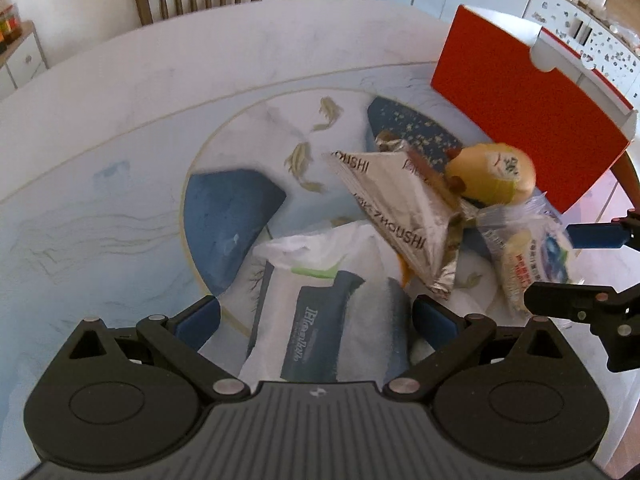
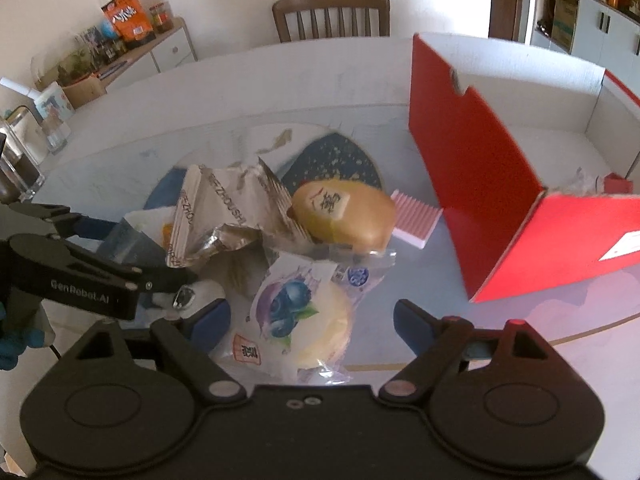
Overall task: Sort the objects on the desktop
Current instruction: 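Grasp the white plastic bag with the left tool while the right tool grasps the blueberry bread bag, then carry the white plastic bag and blueberry bread bag over the red box, then open the left tool dropping the white bag while the right tool releases the bread bag, then move both tools back from the box to the table pile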
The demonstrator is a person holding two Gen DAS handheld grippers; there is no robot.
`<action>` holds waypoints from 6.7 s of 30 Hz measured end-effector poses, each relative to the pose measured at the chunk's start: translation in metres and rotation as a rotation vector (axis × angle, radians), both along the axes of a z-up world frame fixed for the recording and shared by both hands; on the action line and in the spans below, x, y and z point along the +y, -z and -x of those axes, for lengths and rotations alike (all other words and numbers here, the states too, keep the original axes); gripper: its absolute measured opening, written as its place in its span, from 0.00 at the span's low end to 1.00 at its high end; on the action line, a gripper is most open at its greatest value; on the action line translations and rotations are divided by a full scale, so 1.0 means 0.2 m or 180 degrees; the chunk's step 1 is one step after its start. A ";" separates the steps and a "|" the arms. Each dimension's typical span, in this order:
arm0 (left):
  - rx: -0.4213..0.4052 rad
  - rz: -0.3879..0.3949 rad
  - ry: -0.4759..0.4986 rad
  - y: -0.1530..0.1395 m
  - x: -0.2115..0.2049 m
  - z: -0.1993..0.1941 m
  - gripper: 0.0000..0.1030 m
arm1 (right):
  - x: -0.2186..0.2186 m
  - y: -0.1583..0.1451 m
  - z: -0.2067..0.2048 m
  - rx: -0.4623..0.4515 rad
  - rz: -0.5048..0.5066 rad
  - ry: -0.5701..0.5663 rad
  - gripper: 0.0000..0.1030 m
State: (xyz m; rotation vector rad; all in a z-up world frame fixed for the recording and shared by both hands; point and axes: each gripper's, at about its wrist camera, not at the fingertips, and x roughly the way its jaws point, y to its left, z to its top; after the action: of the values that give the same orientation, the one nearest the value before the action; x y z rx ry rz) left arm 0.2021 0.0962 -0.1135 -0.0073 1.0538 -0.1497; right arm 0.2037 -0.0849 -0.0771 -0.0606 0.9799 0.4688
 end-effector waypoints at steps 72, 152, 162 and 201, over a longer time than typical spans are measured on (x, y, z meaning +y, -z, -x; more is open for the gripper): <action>-0.0542 0.0288 0.0107 -0.57 -0.70 0.13 0.43 | -0.61 -0.43 0.03 -0.0385 -0.0394 -0.0134 0.50; 0.0181 -0.0305 0.0670 -0.23 -1.46 -0.90 0.68 | -1.07 -0.14 -1.03 0.0127 0.0050 -0.0056 0.55; -0.0022 -0.0142 0.0587 -0.36 -1.41 -0.82 0.68 | -1.12 -0.27 -0.96 0.0055 -0.0099 -0.0053 0.65; -0.0696 0.0251 0.0402 -0.69 -0.83 -0.14 0.68 | -0.77 -0.62 -0.28 -0.0406 -0.0424 -0.0244 0.78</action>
State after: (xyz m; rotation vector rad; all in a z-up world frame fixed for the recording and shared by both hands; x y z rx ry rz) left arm 0.2303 -0.0700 0.0254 0.0044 0.8296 -0.2999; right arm 0.2589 -0.2394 0.0473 -0.0080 0.8214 0.5926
